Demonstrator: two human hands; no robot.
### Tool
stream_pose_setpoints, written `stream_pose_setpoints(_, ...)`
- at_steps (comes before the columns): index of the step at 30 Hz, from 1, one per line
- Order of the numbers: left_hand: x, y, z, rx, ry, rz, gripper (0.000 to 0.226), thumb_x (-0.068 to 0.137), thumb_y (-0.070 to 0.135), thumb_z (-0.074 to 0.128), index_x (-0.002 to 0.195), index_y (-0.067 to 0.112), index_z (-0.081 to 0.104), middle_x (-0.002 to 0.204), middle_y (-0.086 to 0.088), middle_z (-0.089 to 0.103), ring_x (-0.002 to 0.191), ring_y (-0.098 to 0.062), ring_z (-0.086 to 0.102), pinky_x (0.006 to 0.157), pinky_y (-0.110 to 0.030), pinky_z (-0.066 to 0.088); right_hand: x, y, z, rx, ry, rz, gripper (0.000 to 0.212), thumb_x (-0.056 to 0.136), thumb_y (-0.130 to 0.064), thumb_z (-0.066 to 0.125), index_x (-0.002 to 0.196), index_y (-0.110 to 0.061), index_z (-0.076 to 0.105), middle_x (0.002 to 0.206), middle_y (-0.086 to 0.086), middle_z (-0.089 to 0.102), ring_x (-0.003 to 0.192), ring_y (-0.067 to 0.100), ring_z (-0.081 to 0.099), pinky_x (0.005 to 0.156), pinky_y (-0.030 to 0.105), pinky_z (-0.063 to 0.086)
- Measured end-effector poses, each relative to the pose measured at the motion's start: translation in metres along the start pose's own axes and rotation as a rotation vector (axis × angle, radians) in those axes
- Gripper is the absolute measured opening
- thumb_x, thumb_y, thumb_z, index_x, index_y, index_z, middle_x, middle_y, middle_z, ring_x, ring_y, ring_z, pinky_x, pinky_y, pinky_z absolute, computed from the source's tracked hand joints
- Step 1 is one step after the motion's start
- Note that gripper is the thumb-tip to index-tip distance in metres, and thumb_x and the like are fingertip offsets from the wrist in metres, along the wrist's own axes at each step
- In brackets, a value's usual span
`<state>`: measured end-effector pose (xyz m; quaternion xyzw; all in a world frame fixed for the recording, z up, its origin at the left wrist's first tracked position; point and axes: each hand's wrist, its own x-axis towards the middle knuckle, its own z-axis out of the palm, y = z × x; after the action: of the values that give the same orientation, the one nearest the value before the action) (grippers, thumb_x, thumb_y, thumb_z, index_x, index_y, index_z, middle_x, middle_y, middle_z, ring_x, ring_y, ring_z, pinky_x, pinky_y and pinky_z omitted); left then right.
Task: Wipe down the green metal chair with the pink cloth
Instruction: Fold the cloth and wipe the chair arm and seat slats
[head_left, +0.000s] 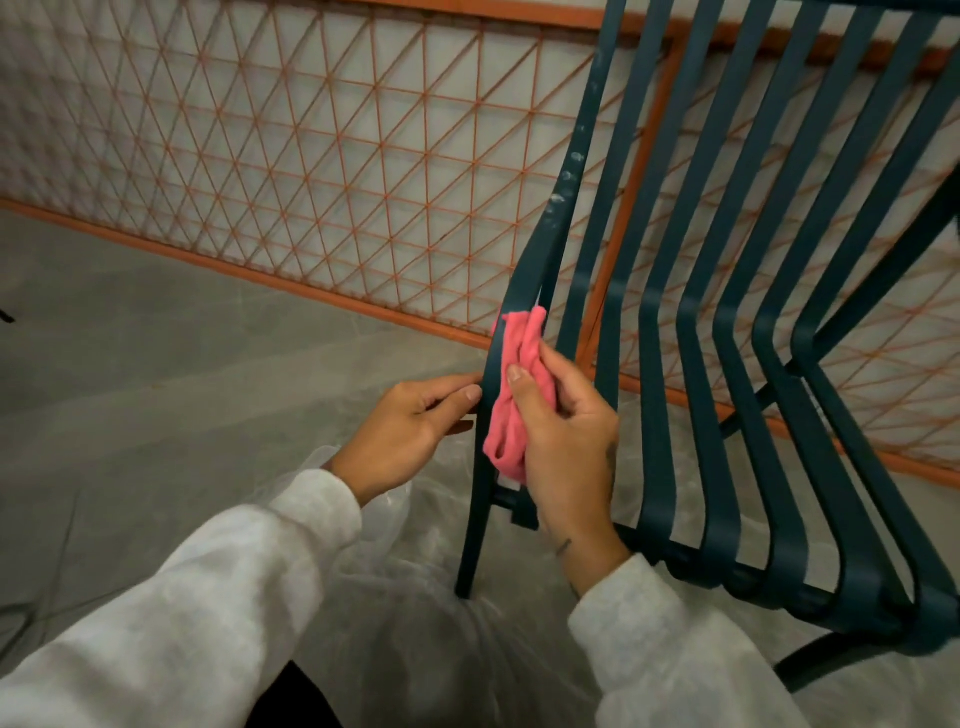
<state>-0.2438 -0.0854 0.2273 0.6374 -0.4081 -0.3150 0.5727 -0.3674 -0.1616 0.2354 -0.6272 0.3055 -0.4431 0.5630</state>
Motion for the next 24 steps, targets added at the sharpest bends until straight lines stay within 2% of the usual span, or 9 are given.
stream_pose_setpoints(2,0.001,0.004,0.001,-0.013,0.016,0.018,0.029,0.099,0.015,0.048,0.122,0.013,0.066,0.117,-0.001,0.071,0.111,-0.014,0.065,0.099,-0.036,0.052,-0.009,0.01,0.0,-0.031,0.01,0.01,0.038,0.091,-0.023,0.069,0.128,-0.032,0.064,0.114,-0.015,0.07,0.101,-0.003,0.067,0.084,0.017,0.056)
stream_pose_setpoints(6,0.003,0.004,0.001,-0.054,0.021,0.023,0.029,0.097,0.013,0.051,0.121,0.006,0.066,0.116,-0.004,0.072,0.109,-0.012,0.066,0.093,-0.025,0.054,-0.026,0.033,-0.008,-0.179,-0.012,-0.014,0.034,0.088,-0.023,0.072,0.107,-0.05,0.062,0.09,-0.026,0.069,0.088,-0.01,0.066,0.074,0.007,0.052)
stream_pose_setpoints(10,0.003,0.003,-0.001,-0.077,-0.002,0.012,0.028,0.097,0.014,0.051,0.12,0.013,0.067,0.115,0.003,0.072,0.109,-0.007,0.066,0.087,-0.019,0.054,-0.013,0.029,-0.007,-0.294,0.023,-0.208,0.04,0.085,-0.02,0.075,0.118,-0.038,0.061,0.111,-0.016,0.065,0.101,-0.014,0.058,0.083,0.003,0.046)
stream_pose_setpoints(13,0.005,0.004,-0.002,-0.1,0.002,-0.004,0.028,0.097,0.013,0.051,0.118,0.019,0.067,0.114,0.007,0.072,0.108,-0.006,0.066,0.088,-0.02,0.054,0.009,0.011,-0.004,-0.315,-0.004,-0.301,0.045,0.082,-0.027,0.077,0.122,-0.036,0.059,0.112,-0.016,0.064,0.1,-0.009,0.06,0.082,0.008,0.05)
stream_pose_setpoints(16,0.008,0.007,-0.007,-0.095,-0.033,-0.027,0.027,0.098,0.013,0.05,0.119,0.016,0.067,0.115,0.002,0.072,0.11,-0.012,0.066,0.093,-0.027,0.054,0.028,-0.008,-0.001,-0.23,-0.051,-0.147,0.037,0.081,-0.032,0.078,0.114,-0.032,0.062,0.105,-0.019,0.065,0.095,-0.005,0.063,0.081,0.018,0.056)
stream_pose_setpoints(19,0.007,0.009,-0.009,-0.093,-0.054,-0.053,0.026,0.098,0.013,0.05,0.118,0.014,0.067,0.113,0.0,0.072,0.108,-0.013,0.067,0.09,-0.025,0.055,0.04,-0.02,0.003,-0.14,-0.038,-0.018,0.031,0.081,-0.038,0.078,0.107,-0.035,0.061,0.102,-0.014,0.067,0.093,0.001,0.066,0.08,0.031,0.061)
stream_pose_setpoints(22,0.005,0.008,-0.006,-0.14,-0.045,-0.062,0.027,0.097,0.011,0.051,0.119,0.015,0.066,0.111,0.001,0.073,0.106,-0.013,0.068,0.085,-0.021,0.055,0.03,-0.016,0.006,-0.103,-0.022,-0.031,0.032,0.082,-0.034,0.079,0.106,-0.034,0.057,0.102,-0.016,0.066,0.092,-0.003,0.065,0.079,0.023,0.059)
stream_pose_setpoints(24,0.002,0.002,-0.004,-0.163,-0.029,-0.055,0.031,0.096,0.008,0.052,0.124,0.013,0.063,0.116,0.0,0.072,0.109,-0.014,0.067,0.087,-0.021,0.054,0.014,-0.002,0.008,-0.117,-0.002,-0.076,0.035,0.082,-0.029,0.079,0.108,-0.03,0.056,0.102,-0.018,0.064,0.093,-0.006,0.063,0.077,0.016,0.056)
